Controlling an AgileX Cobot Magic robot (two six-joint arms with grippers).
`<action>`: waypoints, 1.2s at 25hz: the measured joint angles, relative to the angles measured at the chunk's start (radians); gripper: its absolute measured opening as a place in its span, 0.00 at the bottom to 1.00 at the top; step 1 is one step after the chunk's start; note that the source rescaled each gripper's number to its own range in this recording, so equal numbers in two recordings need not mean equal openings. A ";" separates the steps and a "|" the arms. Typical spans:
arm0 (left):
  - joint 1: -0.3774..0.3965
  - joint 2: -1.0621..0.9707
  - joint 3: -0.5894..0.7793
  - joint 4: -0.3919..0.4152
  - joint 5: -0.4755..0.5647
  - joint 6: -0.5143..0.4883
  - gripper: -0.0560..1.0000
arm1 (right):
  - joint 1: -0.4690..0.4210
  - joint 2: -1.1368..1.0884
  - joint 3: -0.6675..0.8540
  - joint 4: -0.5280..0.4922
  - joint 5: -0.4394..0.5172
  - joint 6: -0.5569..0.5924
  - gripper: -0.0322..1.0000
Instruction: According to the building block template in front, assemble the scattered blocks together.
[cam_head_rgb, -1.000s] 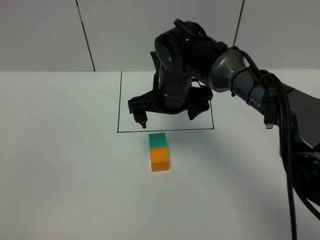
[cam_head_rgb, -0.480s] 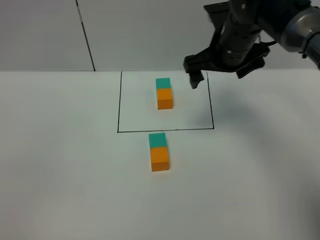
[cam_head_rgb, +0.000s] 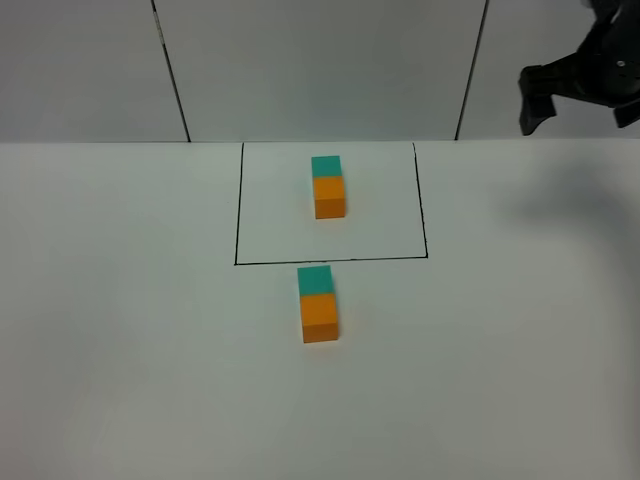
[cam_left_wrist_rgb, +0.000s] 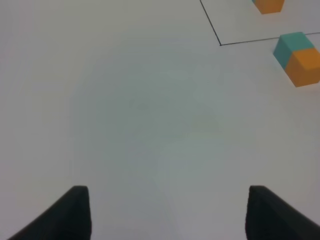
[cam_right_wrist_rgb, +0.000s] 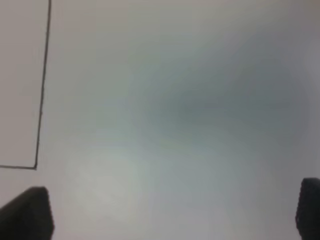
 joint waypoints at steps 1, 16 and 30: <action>0.000 0.000 0.000 0.000 0.000 0.000 0.49 | -0.022 -0.007 0.000 0.008 0.000 -0.009 1.00; 0.000 0.000 0.000 0.000 0.000 0.000 0.49 | -0.098 -0.400 0.416 0.014 -0.068 -0.078 1.00; 0.000 0.000 0.000 0.000 0.000 0.000 0.49 | -0.098 -1.126 1.131 0.023 -0.330 -0.078 1.00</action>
